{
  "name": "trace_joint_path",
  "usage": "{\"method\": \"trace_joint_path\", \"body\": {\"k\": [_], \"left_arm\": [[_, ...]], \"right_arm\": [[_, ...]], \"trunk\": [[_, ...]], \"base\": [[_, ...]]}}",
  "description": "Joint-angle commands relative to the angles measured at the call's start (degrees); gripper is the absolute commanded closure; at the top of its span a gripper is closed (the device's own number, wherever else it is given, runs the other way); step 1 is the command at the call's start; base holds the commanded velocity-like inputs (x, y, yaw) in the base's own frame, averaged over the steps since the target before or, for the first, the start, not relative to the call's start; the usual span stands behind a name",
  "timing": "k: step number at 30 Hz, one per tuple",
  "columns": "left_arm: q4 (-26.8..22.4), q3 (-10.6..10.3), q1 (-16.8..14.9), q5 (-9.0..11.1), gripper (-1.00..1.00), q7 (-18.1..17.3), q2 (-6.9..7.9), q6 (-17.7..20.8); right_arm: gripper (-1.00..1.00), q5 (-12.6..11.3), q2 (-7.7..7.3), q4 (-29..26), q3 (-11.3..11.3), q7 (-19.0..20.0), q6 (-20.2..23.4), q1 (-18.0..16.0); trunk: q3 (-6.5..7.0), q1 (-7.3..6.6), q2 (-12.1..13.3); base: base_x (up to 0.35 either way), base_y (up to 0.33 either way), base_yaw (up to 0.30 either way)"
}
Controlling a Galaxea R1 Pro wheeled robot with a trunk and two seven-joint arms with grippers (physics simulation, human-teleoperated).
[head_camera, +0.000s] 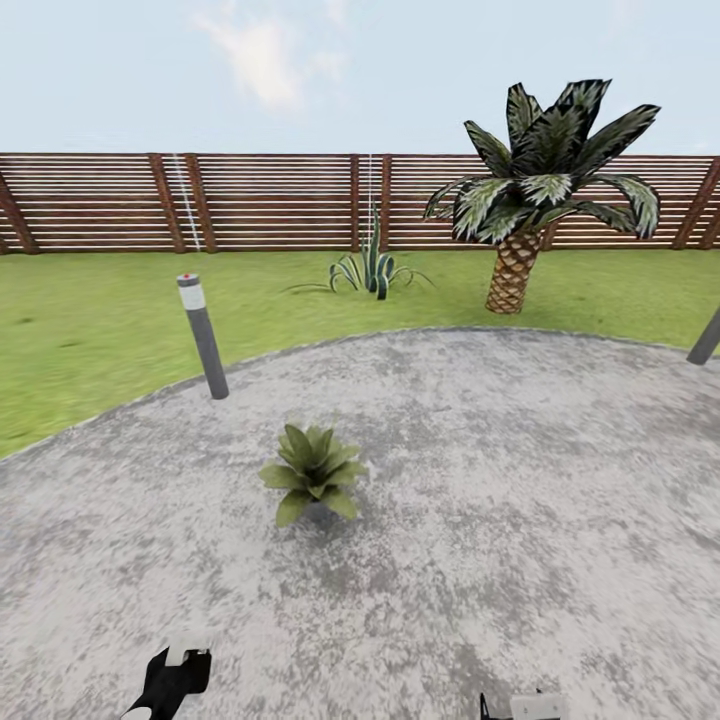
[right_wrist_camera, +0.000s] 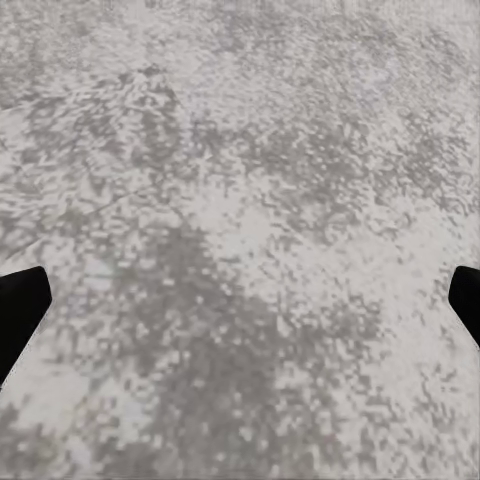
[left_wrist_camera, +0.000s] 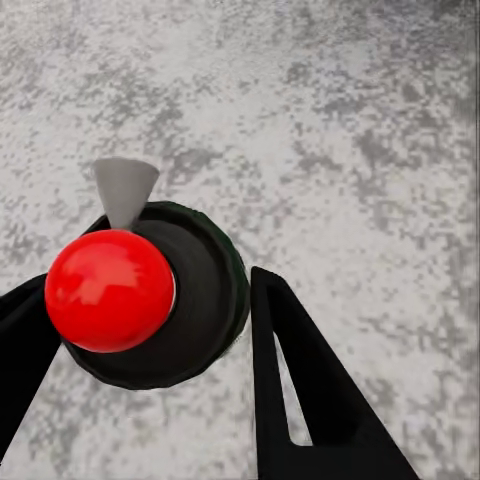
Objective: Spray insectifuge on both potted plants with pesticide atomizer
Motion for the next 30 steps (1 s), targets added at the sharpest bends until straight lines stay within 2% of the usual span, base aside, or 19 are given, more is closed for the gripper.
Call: {"method": "trace_joint_path", "body": {"k": [1,6,9,11,13,14,18,21,22,23,25,26,27,28,30], "left_arm": [[0.0,-0.2,0.0,0.2,1.0,0.0,0.01,-0.2],[-0.1,-1.4,-0.1,-0.6,1.0,-0.4,-0.06,0.1],[-0.1,-4.2,-0.5,-3.6,1.0,-0.5,0.15,0.5],[-0.1,-6.0,-0.8,-6.2,1.0,-0.7,0.3,0.6],[-0.1,-6.9,-0.9,-8.8,1.0,-2.5,0.41,0.8],[-0.2,-7.3,-1.2,-10.9,1.0,-5.8,0.54,1.1],[-0.6,-7.5,-4.2,-17.1,1.0,-18.2,1.01,3.8],[-0.8,-7.5,-6.4,-21.1,1.0,-25.5,1.53,6.8],[-0.9,-7.5,-7.6,-25.2,1.0,-29.6,1.69,8.0],[-0.9,-7.5,-8.1,-27.6,1.0,-31.1,1.72,8.3],[-1.0,-7.5,-8.6,-31.5,1.0,-33.1,1.75,8.5],[-1.1,-7.5,-8.8,-32.6,1.0,-33.6,1.76,8.6],[-1.4,-7.5,-9.1,-33.2,1.0,-34.1,1.76,8.6],[-1.9,-7.5,-9.5,-34.1,1.0,-36.1,1.95,8.7],[-2.1,-7.5,-9.6,-34.4,1.0,-37.4,2.1,8.7]], "right_arm": [[-1.0,0.6,0.01,0.0,-0.2,-0.4,0.0,0.0],[-1.0,0.9,0.04,-0.4,0.0,0.0,0.0,0.0],[-1.0,3.0,0.09,-3.1,2.3,2.8,0.1,-0.1],[-1.0,5.2,0.09,-6.5,3.9,7.0,0.3,-0.1],[-1.0,6.6,0.1,-9.9,4.7,12.3,0.9,0.0],[-1.0,7.1,0.1,-12.1,5.0,16.6,2.3,-0.1],[-1.0,7.5,0.1,-18.9,5.2,29.2,8.1,-0.1],[-1.0,7.6,0.1,-24.1,5.2,37.9,11.3,-0.4],[-1.0,7.6,0.1,-27.2,5.3,44.1,12.6,-0.4],[-1.0,7.6,0.1,-28.2,5.3,46.7,12.9,-0.5],[-1.0,7.6,0.14,-29.0,5.3,49.1,13.1,-0.7],[-1.0,7.6,0.17,-29.2,5.3,49.5,13.1,-0.7],[-1.0,7.6,0.17,-29.2,5.3,49.7,13.2,-0.7],[-1.0,7.6,0.18,-29.3,5.3,49.9,13.2,-0.7],[-1.0,7.6,0.19,-29.2,5.3,50.0,13.2,-0.7]], "trunk": [[-0.05,0.01,0.0],[-0.05,0.01,0.0],[-0.05,0.01,0.0],[-0.05,0.01,0.0],[-0.05,0.01,0.0],[-0.05,0.01,0.0],[-0.05,0.01,0.0],[-0.05,0.01,0.0],[-0.05,0.01,0.0],[-0.05,0.01,0.0],[-0.05,0.01,0.0],[-0.05,0.01,0.0],[-0.05,0.01,0.0],[-0.05,0.01,0.0],[-0.05,0.01,0.0]], "base": [[0.143,-0.011,0.0],[0.042,-0.003,0.0],[0.005,0.0,0.0],[0.002,0.0,0.0],[0.0,0.0,0.0],[0.0,0.0,0.0],[0.0,0.0,0.0],[0.0,0.0,0.0],[0.0,0.0,0.0],[0.0,0.0,0.0],[0.0,0.0,0.0],[0.0,0.0,0.0],[0.0,0.0,0.0],[0.0,0.0,0.0],[0.0,0.0,0.0]]}}
